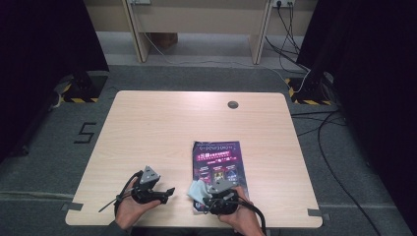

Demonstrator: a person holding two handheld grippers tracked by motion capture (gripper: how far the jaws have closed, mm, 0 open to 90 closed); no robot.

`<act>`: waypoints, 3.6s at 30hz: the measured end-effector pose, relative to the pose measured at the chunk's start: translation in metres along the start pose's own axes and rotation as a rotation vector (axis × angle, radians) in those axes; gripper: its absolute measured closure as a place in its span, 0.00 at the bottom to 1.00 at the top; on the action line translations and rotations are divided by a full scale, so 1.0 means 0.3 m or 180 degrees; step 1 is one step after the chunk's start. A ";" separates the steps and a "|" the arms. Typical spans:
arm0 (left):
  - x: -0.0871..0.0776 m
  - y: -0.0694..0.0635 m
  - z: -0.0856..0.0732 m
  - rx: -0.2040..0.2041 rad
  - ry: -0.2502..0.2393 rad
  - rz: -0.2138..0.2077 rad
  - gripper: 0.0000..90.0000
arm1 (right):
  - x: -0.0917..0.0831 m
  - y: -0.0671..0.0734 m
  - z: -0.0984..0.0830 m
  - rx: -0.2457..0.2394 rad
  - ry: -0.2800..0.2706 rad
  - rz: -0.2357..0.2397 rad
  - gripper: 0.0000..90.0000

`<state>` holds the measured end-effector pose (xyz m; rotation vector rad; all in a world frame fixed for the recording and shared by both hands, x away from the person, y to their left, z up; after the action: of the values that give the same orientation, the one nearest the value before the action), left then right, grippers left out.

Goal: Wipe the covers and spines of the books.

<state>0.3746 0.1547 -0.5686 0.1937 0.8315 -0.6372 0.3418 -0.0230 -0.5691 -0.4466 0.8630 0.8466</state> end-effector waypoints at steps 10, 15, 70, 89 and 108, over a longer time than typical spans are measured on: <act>-0.004 0.032 0.002 -0.0043 -0.0007 0.0080 0.28 | 0.002 0.013 0.006 -0.0093 0.0007 -0.0027 0.70; 0.005 0.025 -0.001 -0.0024 0.0018 0.0081 0.28 | 0.013 0.061 0.021 -0.0135 -0.0044 0.0105 0.71; 0.003 0.037 0.001 -0.0032 0.0024 0.0136 0.27 | -0.102 -0.117 -0.140 0.0377 0.0015 -0.0159 0.68; 0.003 0.034 0.002 0.0013 0.0026 0.0152 0.27 | -0.174 -0.232 -0.237 0.0671 -0.0045 -0.0511 0.70; 0.008 -0.025 0.014 -0.0007 -0.0077 -0.0081 0.27 | -0.171 -0.256 -0.236 0.0690 -0.0103 -0.0553 0.70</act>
<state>0.3738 0.1460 -0.5669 0.1734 0.8126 -0.6611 0.3506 -0.1390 -0.5683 -0.3116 0.8623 0.5919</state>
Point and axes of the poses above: each handheld gripper's, and its own axes: x roughly forward along the jaws, z roughly out of its top, y roughly to its left, the point moved 10 cm from there along x, roughly forward along the jaws, and after that the axes turned 5 degrees about y, right-handed, at the moved point
